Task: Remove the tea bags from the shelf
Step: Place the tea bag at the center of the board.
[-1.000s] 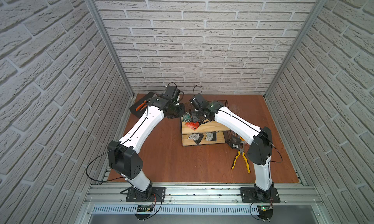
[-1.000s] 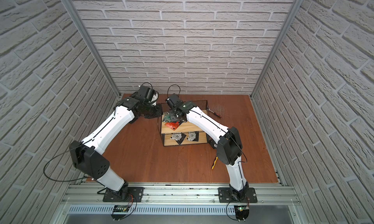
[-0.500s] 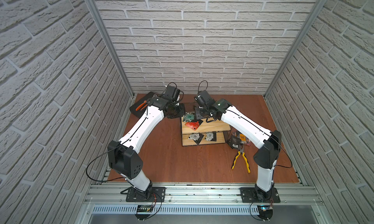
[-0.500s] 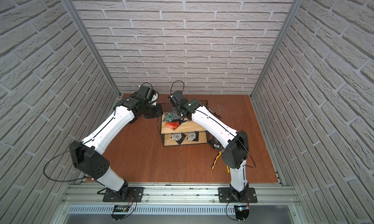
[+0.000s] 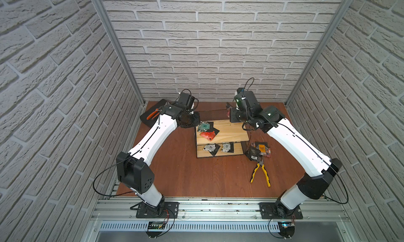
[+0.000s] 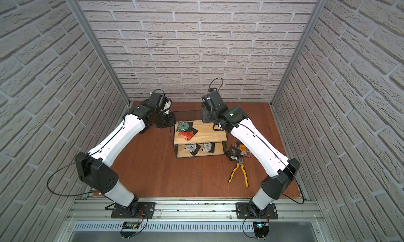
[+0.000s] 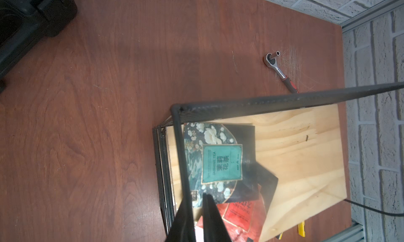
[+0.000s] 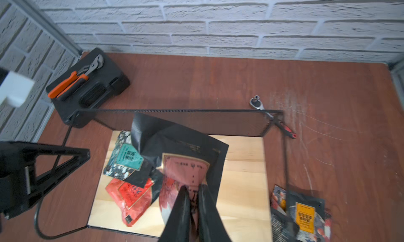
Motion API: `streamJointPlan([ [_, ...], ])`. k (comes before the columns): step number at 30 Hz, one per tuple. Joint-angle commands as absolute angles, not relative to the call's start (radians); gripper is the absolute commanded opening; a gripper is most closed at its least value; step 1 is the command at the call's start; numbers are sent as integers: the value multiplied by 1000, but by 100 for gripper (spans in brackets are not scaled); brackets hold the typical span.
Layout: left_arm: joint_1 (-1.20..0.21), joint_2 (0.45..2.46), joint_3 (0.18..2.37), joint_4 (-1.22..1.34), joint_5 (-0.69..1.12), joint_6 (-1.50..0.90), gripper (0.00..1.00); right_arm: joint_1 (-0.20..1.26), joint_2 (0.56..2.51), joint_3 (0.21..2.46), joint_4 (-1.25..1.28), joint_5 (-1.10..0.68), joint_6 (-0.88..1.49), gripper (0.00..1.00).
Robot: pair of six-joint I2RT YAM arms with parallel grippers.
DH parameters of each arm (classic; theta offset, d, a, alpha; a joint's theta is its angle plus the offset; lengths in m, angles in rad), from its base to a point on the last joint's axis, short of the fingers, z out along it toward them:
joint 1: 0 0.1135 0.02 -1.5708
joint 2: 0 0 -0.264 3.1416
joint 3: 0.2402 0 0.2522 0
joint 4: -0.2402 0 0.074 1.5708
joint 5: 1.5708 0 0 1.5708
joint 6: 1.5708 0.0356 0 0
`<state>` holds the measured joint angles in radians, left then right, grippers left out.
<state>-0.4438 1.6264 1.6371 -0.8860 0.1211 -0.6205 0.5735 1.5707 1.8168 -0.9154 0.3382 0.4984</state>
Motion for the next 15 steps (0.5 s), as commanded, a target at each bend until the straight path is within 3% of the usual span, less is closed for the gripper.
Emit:
streamJointPlan([
  [1, -456, 1632, 1673, -867, 133, -604, 15, 471, 1464, 1739, -907, 339, 530, 14],
  [9, -457, 1635, 1678, -868, 132, -600, 15, 214, 1281, 1376, -864, 213, 559, 15],
  [15, -457, 1637, 1678, -868, 132, -600, 15, 169, 1262, 1075, -788, 136, 591, 15],
])
